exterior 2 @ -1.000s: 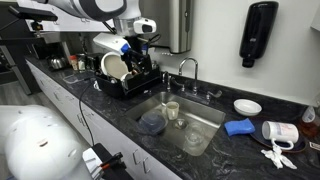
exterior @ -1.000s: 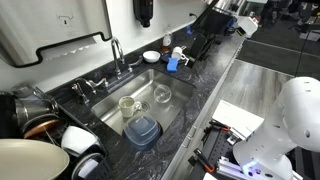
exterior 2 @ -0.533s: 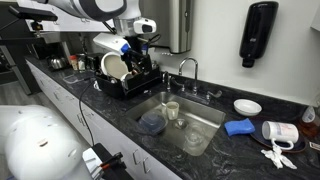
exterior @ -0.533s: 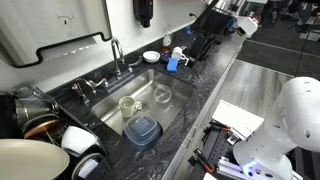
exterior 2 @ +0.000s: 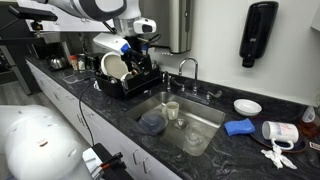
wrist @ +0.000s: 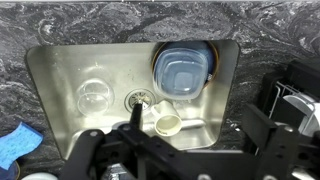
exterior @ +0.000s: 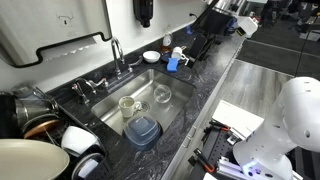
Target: Open the faucet then close the faucet
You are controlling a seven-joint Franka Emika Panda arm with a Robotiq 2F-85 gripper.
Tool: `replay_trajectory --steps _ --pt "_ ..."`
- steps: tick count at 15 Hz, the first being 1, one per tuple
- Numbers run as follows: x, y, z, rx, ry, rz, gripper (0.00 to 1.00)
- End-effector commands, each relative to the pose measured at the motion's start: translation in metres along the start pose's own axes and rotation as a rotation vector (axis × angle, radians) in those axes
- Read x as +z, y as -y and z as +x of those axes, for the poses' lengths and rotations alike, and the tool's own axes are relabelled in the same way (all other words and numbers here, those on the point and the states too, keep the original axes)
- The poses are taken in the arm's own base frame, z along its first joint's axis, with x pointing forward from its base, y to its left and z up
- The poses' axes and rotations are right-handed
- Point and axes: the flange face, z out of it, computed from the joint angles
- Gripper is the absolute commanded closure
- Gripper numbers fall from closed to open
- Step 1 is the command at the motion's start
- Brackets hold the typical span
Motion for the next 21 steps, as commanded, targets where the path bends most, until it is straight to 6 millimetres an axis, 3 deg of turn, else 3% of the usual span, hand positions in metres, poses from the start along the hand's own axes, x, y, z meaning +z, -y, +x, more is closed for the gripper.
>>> replay_trajectory --steps 1,3,8,13,18,19,20,21 --pt "0.000 0.000 0.000 0.000 0.001 0.000 0.00" --pt "0.001 -0.002 0.006 0.012 -0.017 0.000 0.00" --pt "0.024 -0.012 0.067 0.011 -0.171 -0.032 0.00" --pt "0.063 -0.010 0.124 0.010 -0.266 -0.062 0.00" --pt "0.083 -0.016 0.180 0.028 -0.347 -0.126 0.00" --pt "0.087 -0.017 0.186 0.043 -0.331 -0.132 0.00" --pt "0.077 -0.013 0.162 0.024 -0.337 -0.110 0.00" --pt "0.081 -0.015 0.170 0.033 -0.333 -0.117 0.00"
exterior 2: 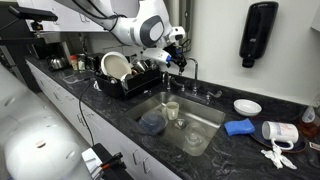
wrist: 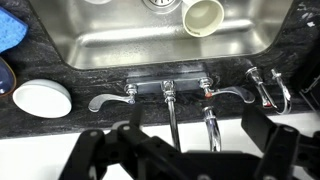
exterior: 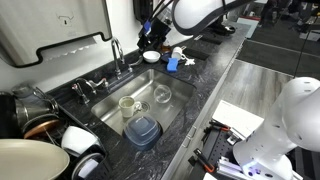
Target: Open the faucet then close the faucet
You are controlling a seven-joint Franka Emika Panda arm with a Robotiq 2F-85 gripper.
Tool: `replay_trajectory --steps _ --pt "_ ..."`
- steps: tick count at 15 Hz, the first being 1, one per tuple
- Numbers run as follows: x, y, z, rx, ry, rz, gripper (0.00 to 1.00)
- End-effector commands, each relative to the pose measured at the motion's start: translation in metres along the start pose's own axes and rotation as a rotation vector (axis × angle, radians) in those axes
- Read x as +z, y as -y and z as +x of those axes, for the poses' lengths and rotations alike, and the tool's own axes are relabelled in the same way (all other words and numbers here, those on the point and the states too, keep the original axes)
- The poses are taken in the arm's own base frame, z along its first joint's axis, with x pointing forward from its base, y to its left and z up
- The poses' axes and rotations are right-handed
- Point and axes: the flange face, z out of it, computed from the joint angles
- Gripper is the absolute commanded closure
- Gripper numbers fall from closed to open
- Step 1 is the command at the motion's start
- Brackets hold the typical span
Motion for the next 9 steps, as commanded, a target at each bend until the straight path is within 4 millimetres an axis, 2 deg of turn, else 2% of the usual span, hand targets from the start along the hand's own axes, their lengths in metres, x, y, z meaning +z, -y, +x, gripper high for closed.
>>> replay_trajectory --steps 1,3,9 --pt "0.004 -0.001 0.005 0.003 0.004 -0.002 0.00" --pt "0.008 -0.002 0.009 0.005 0.007 -0.003 0.00" --pt "0.045 -0.020 0.022 -0.057 0.047 0.026 0.00"
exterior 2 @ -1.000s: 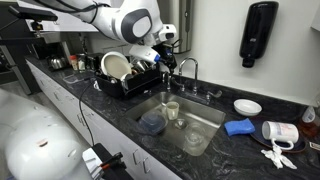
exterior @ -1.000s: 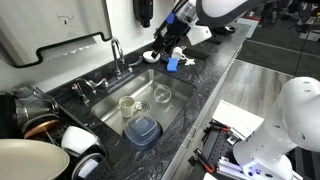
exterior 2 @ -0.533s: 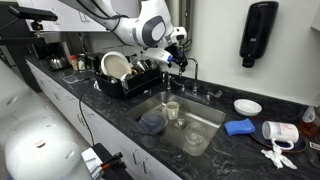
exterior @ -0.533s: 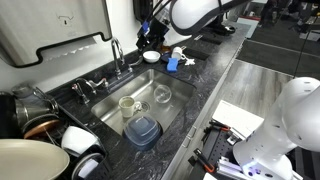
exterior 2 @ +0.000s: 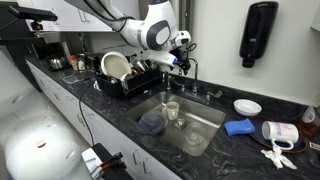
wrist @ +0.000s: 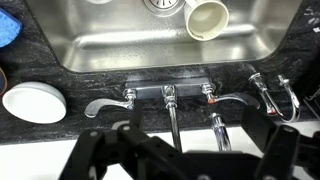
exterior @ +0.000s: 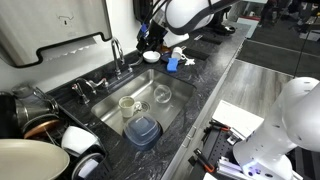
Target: Open the faucet then close the faucet
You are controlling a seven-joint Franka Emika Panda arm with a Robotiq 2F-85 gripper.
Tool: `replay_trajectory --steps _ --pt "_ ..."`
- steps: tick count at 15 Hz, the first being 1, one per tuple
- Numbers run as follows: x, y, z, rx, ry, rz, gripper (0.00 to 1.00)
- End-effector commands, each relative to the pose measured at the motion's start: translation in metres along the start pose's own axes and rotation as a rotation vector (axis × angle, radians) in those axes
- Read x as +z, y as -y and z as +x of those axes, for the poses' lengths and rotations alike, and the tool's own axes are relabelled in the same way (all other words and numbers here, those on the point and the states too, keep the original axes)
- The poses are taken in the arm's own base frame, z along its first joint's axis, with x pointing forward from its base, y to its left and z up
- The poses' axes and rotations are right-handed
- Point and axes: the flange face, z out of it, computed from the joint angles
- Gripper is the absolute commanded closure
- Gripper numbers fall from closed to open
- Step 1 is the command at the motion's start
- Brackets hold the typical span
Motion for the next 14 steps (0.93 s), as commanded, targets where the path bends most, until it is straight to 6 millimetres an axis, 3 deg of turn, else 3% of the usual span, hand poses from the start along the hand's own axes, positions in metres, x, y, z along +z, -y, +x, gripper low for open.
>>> replay_trajectory --steps 1,2,3,5,14 --pt "0.026 -0.009 0.017 -0.037 0.018 0.001 0.00" --pt "0.031 -0.011 0.020 -0.039 0.018 -0.006 0.00" --pt "0.036 -0.012 0.024 -0.038 0.013 -0.010 0.25" --pt "0.045 -0.013 0.033 -0.036 0.005 -0.011 0.32" --pt "0.070 0.005 0.061 -0.071 -0.020 0.013 0.95"
